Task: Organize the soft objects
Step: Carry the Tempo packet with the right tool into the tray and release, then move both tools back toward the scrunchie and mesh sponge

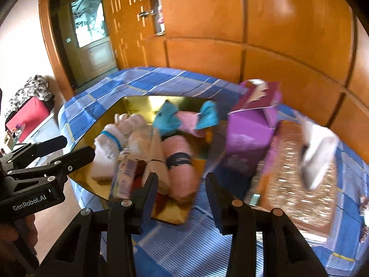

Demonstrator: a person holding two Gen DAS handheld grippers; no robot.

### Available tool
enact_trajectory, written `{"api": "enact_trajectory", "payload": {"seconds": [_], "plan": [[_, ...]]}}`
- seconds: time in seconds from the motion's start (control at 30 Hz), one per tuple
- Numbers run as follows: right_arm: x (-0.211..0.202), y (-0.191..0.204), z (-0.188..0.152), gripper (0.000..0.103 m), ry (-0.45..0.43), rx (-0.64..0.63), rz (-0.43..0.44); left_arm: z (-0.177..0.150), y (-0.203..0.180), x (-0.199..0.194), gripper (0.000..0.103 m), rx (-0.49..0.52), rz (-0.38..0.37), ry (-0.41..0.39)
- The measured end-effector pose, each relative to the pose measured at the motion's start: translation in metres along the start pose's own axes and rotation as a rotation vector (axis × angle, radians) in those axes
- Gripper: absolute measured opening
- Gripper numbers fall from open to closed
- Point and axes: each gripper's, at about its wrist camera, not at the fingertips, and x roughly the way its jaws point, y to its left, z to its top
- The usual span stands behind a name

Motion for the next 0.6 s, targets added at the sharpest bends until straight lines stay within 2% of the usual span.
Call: {"api": "enact_trajectory", "payload": {"seconds": [0.37,0.6], "plan": [[-0.043,-0.05,-0.018,0.042,-0.084,0.065,-0.133,-0.002,-0.034,-0.01,0.077,0.083,-0.048,-0.003],[-0.069,-0.1,-0.044,0.042,-0.095,0.149,-0.241,0.0,-0.06,-0.02,0.077,0.154,-0.096,-0.016]]}}
